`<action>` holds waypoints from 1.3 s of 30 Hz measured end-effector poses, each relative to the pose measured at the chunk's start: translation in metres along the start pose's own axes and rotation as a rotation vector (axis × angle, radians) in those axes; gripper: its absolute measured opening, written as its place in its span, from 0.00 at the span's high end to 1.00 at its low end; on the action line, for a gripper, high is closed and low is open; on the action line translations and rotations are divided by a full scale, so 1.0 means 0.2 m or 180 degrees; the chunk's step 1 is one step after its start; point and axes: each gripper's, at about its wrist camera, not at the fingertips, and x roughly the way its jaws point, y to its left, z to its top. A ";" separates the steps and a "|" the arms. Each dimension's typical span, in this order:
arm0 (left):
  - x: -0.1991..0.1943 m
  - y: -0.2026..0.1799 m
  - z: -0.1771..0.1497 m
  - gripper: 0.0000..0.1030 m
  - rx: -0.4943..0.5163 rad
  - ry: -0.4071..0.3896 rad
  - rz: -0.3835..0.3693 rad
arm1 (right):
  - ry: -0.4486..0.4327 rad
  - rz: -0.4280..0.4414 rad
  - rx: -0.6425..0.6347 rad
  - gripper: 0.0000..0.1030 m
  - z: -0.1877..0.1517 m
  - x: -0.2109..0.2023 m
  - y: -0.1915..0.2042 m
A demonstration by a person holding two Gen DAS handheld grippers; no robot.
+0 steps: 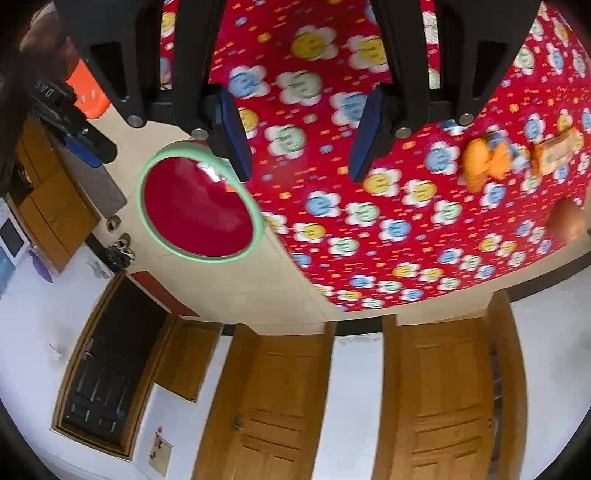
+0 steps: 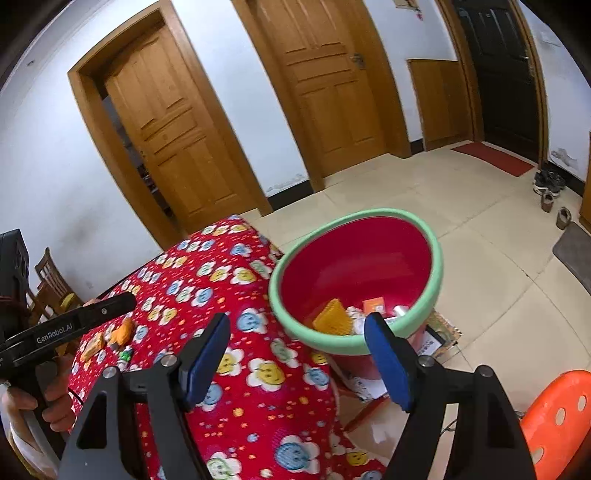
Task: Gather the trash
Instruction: 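Return the left tool to the table and grasp the clear bread bag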
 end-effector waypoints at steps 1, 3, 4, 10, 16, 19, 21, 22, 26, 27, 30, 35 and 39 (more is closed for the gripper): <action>-0.01 0.02 0.00 0.48 -0.0010 -0.0003 0.0028 | 0.0020 0.0035 -0.0019 0.25 0.00 0.00 0.02; -0.05 0.10 -0.02 0.48 -0.0055 -0.0021 0.0124 | 0.0041 0.0075 -0.0065 0.25 -0.01 0.01 0.06; -0.06 0.14 -0.03 0.48 -0.0080 -0.0029 0.0167 | 0.0048 0.0087 -0.0084 0.25 -0.01 0.01 0.08; -0.12 0.35 -0.05 0.48 -0.0296 -0.0064 0.0383 | 0.0109 0.0154 -0.0200 0.25 -0.04 0.05 0.22; -0.16 0.56 -0.09 0.47 -0.0449 -0.0048 0.0564 | 0.0216 0.0225 -0.0314 0.24 -0.10 0.10 0.36; -0.17 0.69 -0.10 0.47 -0.0538 -0.0042 0.0663 | 0.0267 0.0259 -0.0348 0.24 -0.12 0.14 0.42; -0.18 0.77 -0.11 0.47 -0.0603 -0.0041 0.0727 | 0.0301 0.0270 -0.0375 0.24 -0.13 0.16 0.46; -0.18 0.81 -0.11 0.47 -0.0626 -0.0036 0.0762 | 0.0324 0.0267 -0.0390 0.24 -0.14 0.17 0.48; -0.16 0.99 -0.12 0.47 -0.0717 0.0000 0.0904 | 0.0390 0.0273 -0.0405 0.24 -0.16 0.21 0.54; -0.15 1.04 -0.12 0.47 -0.0739 0.0017 0.0949 | 0.0405 0.0288 -0.0400 0.24 -0.17 0.22 0.56; -0.11 1.15 -0.11 0.47 -0.0756 0.0063 0.1089 | 0.0435 0.0313 -0.0393 0.24 -0.18 0.25 0.58; -0.02 1.32 -0.08 0.47 -0.0780 0.0133 0.1242 | 0.0491 0.0233 -0.0401 0.24 -0.20 0.30 0.62; 0.06 1.43 -0.08 0.47 -0.0853 0.0233 0.1324 | 0.0519 0.0181 -0.0382 0.24 -0.21 0.33 0.63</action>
